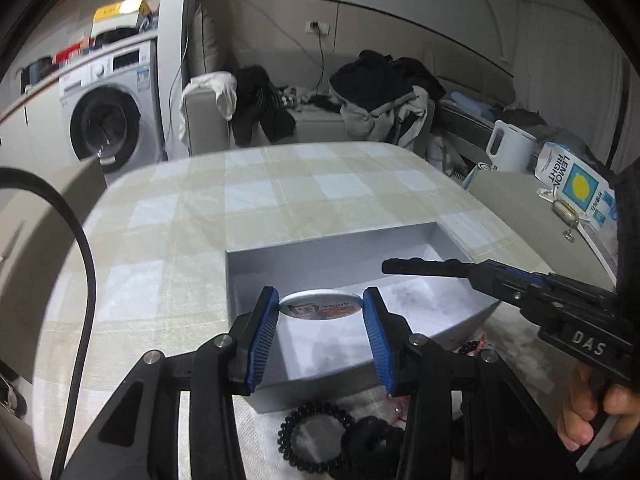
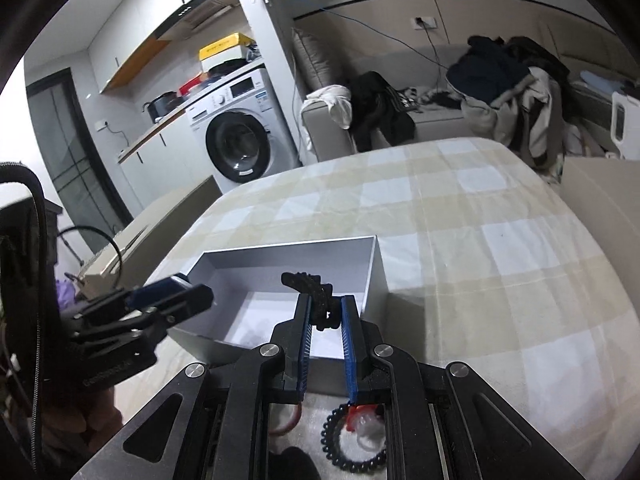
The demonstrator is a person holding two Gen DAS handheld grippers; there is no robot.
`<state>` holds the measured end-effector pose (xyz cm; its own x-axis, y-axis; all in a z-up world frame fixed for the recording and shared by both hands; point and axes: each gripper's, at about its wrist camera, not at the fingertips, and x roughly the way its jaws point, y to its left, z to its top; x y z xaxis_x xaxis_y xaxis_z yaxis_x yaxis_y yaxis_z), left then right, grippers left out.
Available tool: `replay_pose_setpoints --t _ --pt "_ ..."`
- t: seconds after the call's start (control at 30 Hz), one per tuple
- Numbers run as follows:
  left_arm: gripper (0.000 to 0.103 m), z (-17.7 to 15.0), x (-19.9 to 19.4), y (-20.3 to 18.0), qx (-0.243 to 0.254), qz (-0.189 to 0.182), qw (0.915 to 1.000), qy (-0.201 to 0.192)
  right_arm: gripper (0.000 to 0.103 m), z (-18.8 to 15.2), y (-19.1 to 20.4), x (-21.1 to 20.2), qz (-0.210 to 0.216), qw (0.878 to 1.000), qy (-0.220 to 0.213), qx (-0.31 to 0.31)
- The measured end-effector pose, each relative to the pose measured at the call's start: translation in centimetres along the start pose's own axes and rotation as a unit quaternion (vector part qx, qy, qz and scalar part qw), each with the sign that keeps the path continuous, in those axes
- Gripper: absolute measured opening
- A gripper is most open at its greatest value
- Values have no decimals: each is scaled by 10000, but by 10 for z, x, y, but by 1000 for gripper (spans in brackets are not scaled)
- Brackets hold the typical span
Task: Organize jewelry
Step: 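Carry badge and clip over the grey box and open both tools, then grasp a black claw clip with each tool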
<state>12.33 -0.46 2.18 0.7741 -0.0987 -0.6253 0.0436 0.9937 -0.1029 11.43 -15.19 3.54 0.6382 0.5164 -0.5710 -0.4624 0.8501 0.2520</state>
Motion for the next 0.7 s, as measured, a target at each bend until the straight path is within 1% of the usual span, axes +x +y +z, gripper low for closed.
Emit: replay_pose_setpoints --t 0.07,0.1,0.13,0.17,0.2,0.23,0.27,0.3,0.33,0.37,0.4,0.43,0.47,0.5,0.53,0.6,0.7 --pt "38 0 -1 1 -87 -119 9999 -11 18 1 -2 -4 204 9998 -53 12" --pt "38 -1 -3 1 -132 -265 9996 -23 19 2 -4 -8 339 9993 -124 3" --pt "43 0 -5 0 -169 -368 9992 -17 21 2 -6 -16 452 9986 -258 -16" --pt "56 -2 -9 -1 -220 -487 9986 -4 28 2 -8 -23 493 9981 -380 -14" --pt "64 -4 -14 -2 -240 -531 9983 18 33 2 -13 -31 481 9977 -483 29" --pt "76 -6 -22 -4 -222 -533 9983 -4 43 1 -18 -39 460 9974 -548 108" --pt "80 -7 -27 -6 -183 -535 9984 -54 55 -1 -23 -46 474 9970 -591 184" --pt "81 -12 -38 -9 -102 -546 9983 -146 62 -4 -28 -55 528 9964 -621 235" --pt "84 -15 -46 -11 -75 -550 9983 -200 77 -7 -32 -60 617 9958 -620 253" --pt "86 -17 -50 -13 -62 -555 9982 -209 89 -11 -36 -66 780 9948 -601 263" --pt "87 -21 -58 -15 -44 -583 9981 -216 94 -16 -40 -71 904 9938 -573 288" --pt "91 -22 -61 -17 -40 -589 9980 -234 102 -20 -43 -74 936 9937 -522 317" --pt "100 -25 -65 -18 -34 -571 9980 -269 103 -23 -44 -75 922 9941 -477 329" --pt "102 -29 -69 -19 -19 -544 9980 -310 103 -29 -45 -76 872 9948 -396 335" --pt "102 -34 -72 -20 16 -514 9981 -352 103 -34 -45 -76 824 9955 -311 345" --pt "102 -41 -72 -19 14 -395 9988 -305 103 -44 -45 -74 770 9963 -144 342" --pt "102 -56 -75 -14 -118 -242 9992 -285 103 -59 -33 -70 829 9965 58 12"
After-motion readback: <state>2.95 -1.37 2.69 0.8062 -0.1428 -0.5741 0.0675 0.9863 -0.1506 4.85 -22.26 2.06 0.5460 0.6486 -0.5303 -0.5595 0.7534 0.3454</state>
